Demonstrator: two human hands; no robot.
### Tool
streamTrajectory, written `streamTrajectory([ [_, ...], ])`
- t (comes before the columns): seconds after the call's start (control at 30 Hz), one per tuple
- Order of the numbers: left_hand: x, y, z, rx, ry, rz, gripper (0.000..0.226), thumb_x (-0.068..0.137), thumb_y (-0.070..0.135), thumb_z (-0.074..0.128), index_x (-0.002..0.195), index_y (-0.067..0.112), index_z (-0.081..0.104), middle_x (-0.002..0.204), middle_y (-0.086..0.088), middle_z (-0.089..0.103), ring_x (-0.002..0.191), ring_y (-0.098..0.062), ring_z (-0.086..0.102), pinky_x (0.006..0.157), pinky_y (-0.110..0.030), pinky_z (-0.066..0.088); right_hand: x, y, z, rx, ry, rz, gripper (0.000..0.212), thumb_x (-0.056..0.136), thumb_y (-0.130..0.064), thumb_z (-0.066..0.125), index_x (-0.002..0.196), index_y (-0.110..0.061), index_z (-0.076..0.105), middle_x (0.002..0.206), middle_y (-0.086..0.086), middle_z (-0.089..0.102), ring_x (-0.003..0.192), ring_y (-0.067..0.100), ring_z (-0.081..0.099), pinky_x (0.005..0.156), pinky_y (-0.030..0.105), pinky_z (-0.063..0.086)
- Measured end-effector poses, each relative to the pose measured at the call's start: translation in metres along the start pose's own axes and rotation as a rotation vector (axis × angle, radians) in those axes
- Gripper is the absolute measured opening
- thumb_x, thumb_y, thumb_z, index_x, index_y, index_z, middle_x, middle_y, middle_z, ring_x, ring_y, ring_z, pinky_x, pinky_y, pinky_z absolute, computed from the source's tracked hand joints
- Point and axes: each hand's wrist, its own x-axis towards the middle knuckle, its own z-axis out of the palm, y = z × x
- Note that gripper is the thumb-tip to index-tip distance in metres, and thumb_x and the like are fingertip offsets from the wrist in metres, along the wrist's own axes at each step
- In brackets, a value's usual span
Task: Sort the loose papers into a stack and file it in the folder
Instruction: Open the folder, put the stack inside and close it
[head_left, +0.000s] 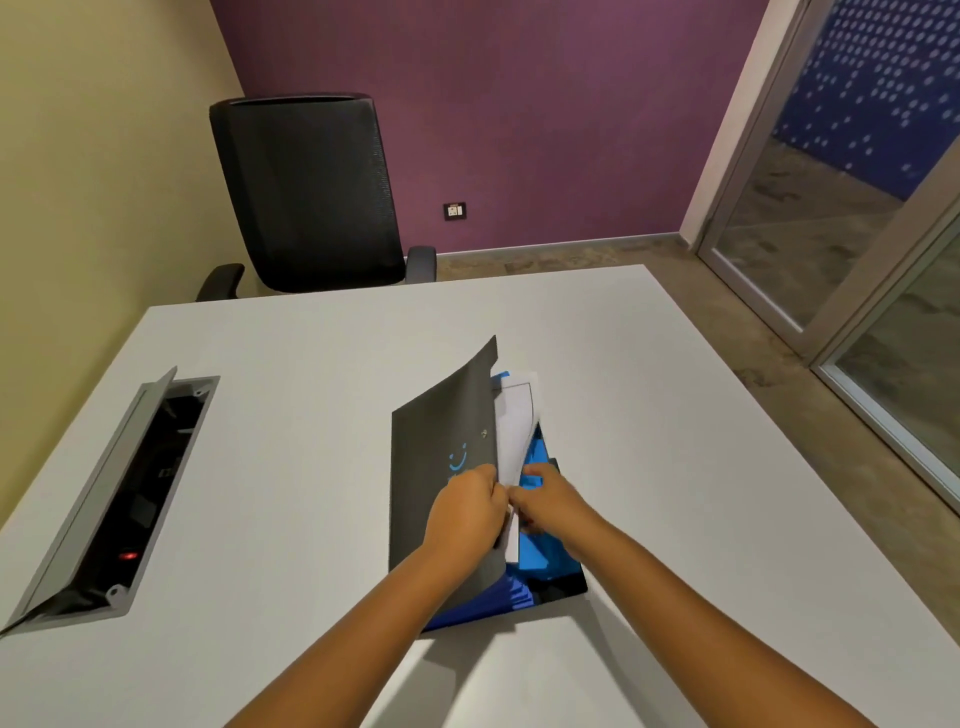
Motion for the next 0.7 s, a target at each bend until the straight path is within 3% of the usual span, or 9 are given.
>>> streamTrajectory([
  [0.1, -0.007, 0.001, 0.001, 0.015, -0.023, 0.024, 0.021, 0.094, 0.020, 0.038, 0.075, 0.013, 0.045, 0.071, -0.005, 0.052, 0.068, -0.022, 0.058, 0.062, -0.032, 0.049, 0.005, -0.005, -0.006, 0.061, 0.014, 0.067, 0.052, 0.091, -0.018, 0.057, 0.137, -0.016, 0.033, 0.109, 0.009, 0.056, 0.084, 0.020, 0.061, 0.061, 0.028, 0.056],
  [0.23, -0.012, 0.000, 0.004, 0.053, -0.038, 0.056, 0.022, 0.095, 0.020, 0.038, 0.077, 0.012, 0.048, 0.072, -0.005, 0.052, 0.066, -0.017, 0.053, 0.064, -0.029, 0.048, 0.011, -0.004, -0.006, 0.156, 0.034, 0.139, 0.038, 0.090, -0.008, 0.052, 0.127, -0.005, 0.043, 0.115, 0.021, 0.059, 0.105, 0.032, 0.060, 0.087, 0.045, 0.054],
  [0.33, -0.015, -0.002, 0.005, 0.075, -0.062, 0.081, 0.024, 0.095, 0.020, 0.038, 0.081, 0.008, 0.053, 0.075, -0.007, 0.056, 0.066, -0.017, 0.054, 0.066, -0.029, 0.048, 0.011, 0.000, -0.005, 0.047, 0.092, -0.003, 0.044, 0.091, 0.001, 0.045, 0.133, -0.010, 0.042, 0.117, 0.018, 0.058, 0.101, 0.031, 0.057, 0.084, 0.039, 0.052],
  [0.43, -0.017, -0.004, 0.004, 0.094, -0.058, 0.097, 0.022, 0.095, 0.022, 0.038, 0.080, 0.013, 0.051, 0.075, -0.008, 0.056, 0.066, -0.014, 0.052, 0.064, -0.024, 0.046, 0.009, 0.003, -0.005, -0.135, 0.083, -0.112, 0.059, 0.093, -0.002, 0.045, 0.145, -0.020, 0.026, 0.127, 0.012, 0.052, 0.109, 0.028, 0.054, 0.081, 0.030, 0.051],
  [0.53, -0.019, -0.003, 0.003, 0.110, -0.056, 0.129, 0.025, 0.095, 0.021, 0.038, 0.089, 0.008, 0.057, 0.082, -0.013, 0.062, 0.069, -0.016, 0.054, 0.070, -0.028, 0.050, 0.008, -0.002, -0.005, -0.214, 0.047, -0.158, 0.066, 0.092, -0.002, 0.046, 0.148, -0.023, 0.019, 0.134, 0.007, 0.048, 0.110, 0.024, 0.053, 0.079, 0.025, 0.047],
  [0.63, -0.023, 0.002, 0.004, 0.071, -0.073, 0.177, 0.025, 0.095, 0.019, 0.038, 0.095, 0.007, 0.060, 0.088, -0.014, 0.065, 0.073, -0.019, 0.058, 0.070, -0.027, 0.048, 0.011, -0.010, -0.002, -0.164, 0.057, -0.154, 0.049, 0.093, -0.009, 0.049, 0.140, -0.015, 0.035, 0.128, 0.009, 0.054, 0.108, 0.023, 0.055, 0.090, 0.030, 0.048],
  [0.7, -0.024, 0.005, 0.005, 0.037, -0.077, 0.200, 0.025, 0.095, 0.018, 0.038, 0.096, 0.007, 0.061, 0.090, -0.016, 0.066, 0.073, -0.019, 0.058, 0.068, -0.025, 0.046, 0.014, -0.013, 0.006, 0.032, 0.068, -0.025, 0.028, 0.098, -0.014, 0.042, 0.125, -0.007, 0.050, 0.115, 0.014, 0.060, 0.098, 0.025, 0.059, 0.084, 0.032, 0.052],
])
